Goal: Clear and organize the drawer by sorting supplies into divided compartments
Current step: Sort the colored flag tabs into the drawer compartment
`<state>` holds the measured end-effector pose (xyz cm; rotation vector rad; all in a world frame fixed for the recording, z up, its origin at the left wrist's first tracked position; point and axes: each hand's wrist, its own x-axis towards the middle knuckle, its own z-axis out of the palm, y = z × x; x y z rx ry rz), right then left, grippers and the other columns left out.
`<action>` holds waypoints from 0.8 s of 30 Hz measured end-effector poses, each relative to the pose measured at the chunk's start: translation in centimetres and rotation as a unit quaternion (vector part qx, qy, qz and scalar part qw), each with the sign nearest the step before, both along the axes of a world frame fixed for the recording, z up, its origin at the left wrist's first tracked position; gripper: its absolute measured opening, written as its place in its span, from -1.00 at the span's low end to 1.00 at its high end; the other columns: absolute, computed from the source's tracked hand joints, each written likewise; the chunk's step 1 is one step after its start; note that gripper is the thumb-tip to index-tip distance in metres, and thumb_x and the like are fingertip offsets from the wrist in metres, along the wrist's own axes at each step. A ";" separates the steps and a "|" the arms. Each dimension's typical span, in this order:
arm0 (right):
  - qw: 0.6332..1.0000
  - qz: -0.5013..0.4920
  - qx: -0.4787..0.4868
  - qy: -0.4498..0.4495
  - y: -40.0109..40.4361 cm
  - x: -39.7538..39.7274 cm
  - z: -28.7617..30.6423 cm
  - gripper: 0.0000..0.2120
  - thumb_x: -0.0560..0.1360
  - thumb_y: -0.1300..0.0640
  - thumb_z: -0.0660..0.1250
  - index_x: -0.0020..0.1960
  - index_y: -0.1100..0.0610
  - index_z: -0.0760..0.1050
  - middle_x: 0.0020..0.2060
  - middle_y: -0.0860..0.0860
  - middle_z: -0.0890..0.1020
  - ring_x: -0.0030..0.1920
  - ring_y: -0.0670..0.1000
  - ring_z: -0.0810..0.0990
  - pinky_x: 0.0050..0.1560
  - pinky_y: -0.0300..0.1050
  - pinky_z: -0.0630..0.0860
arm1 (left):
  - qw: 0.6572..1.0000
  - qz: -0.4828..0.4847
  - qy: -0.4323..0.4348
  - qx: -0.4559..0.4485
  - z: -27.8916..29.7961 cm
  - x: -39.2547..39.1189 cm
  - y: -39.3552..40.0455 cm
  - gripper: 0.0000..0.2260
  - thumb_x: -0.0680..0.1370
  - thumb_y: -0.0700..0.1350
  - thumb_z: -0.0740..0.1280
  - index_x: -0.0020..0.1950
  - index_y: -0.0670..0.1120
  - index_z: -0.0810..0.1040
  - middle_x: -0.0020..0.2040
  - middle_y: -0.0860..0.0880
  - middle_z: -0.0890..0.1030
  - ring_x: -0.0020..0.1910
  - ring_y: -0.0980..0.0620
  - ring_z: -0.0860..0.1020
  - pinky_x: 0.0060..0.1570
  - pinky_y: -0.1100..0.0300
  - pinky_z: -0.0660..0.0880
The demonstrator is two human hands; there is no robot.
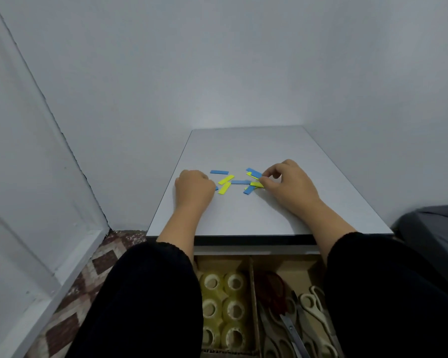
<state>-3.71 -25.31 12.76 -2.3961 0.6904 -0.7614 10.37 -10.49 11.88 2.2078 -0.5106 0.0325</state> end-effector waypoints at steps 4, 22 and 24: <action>0.996 0.082 0.020 0.040 0.9 -0.6 0.5 -0.99 0.37 0.02 0.42 -0.22 -0.06 0.62 -0.15 -0.12 0.49 -0.17 -0.17 0.44 -0.15 -0.18 0.39 | 1.000 0.002 -0.025 -0.011 -0.5 0.7 0.4 -0.86 0.48 -0.25 0.30 -0.13 -0.14 0.65 -0.04 -0.07 0.63 -0.05 -0.06 0.58 -0.10 0.12 0.55; 0.998 -0.044 0.024 0.043 -0.7 0.7 -0.5 -0.87 0.45 0.14 0.27 -0.14 -0.02 0.58 -0.12 -0.02 0.48 -0.06 -0.01 0.48 -0.14 -0.17 0.34 | 0.964 -0.256 0.042 -0.051 1.8 -4.0 1.5 -0.97 0.49 -0.20 0.42 -0.15 -0.09 0.63 -0.21 0.05 0.60 -0.24 0.18 0.48 -0.31 0.52 0.40; 0.997 -0.061 0.021 0.041 -0.8 0.8 -0.6 -0.90 0.45 0.13 0.27 -0.14 0.01 0.57 -0.12 -0.02 0.48 -0.06 0.00 0.48 -0.14 -0.16 0.34 | 0.968 -0.249 0.021 -0.035 1.8 -4.0 1.5 -0.95 0.50 -0.14 0.42 -0.16 -0.07 0.65 -0.18 0.02 0.60 -0.24 0.16 0.46 -0.34 0.48 0.38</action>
